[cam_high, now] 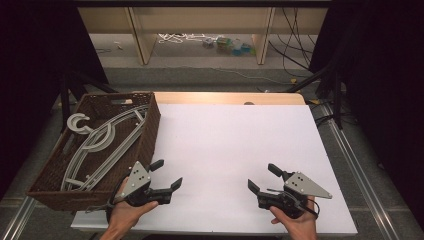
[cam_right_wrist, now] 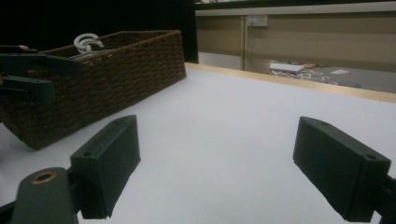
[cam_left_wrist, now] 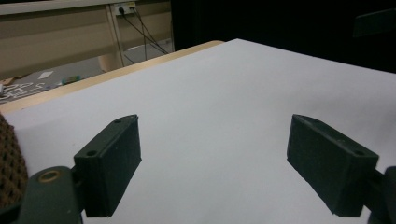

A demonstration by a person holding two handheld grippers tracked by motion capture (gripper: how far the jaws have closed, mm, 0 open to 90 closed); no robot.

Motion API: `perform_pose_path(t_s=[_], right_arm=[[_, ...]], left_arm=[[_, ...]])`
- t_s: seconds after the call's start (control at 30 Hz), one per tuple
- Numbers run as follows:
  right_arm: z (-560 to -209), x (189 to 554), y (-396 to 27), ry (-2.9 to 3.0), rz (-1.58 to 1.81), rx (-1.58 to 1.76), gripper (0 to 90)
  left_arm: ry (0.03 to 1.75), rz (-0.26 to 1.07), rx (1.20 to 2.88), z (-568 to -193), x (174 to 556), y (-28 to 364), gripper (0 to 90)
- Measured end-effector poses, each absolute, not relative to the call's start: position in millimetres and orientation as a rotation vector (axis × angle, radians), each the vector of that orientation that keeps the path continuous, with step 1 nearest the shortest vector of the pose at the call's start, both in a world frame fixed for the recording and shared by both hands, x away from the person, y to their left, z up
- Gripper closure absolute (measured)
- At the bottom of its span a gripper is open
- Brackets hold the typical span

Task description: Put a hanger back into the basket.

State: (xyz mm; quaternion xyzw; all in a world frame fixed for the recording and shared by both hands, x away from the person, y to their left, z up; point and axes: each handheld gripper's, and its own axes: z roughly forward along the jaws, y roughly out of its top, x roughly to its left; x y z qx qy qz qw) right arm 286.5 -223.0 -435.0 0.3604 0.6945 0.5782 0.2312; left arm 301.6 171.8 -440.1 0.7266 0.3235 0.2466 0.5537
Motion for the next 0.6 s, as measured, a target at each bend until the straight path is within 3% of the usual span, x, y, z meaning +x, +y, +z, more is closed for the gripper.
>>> perform_pose_path(t_s=[0.6], right_arm=[[-435.5, 285.6, -221.9, 1.918, 1.587, 0.999, 15.6]], left_arm=[[0.778, 0.533, 1.698, -439.1, 301.1, 175.4, 17.0]])
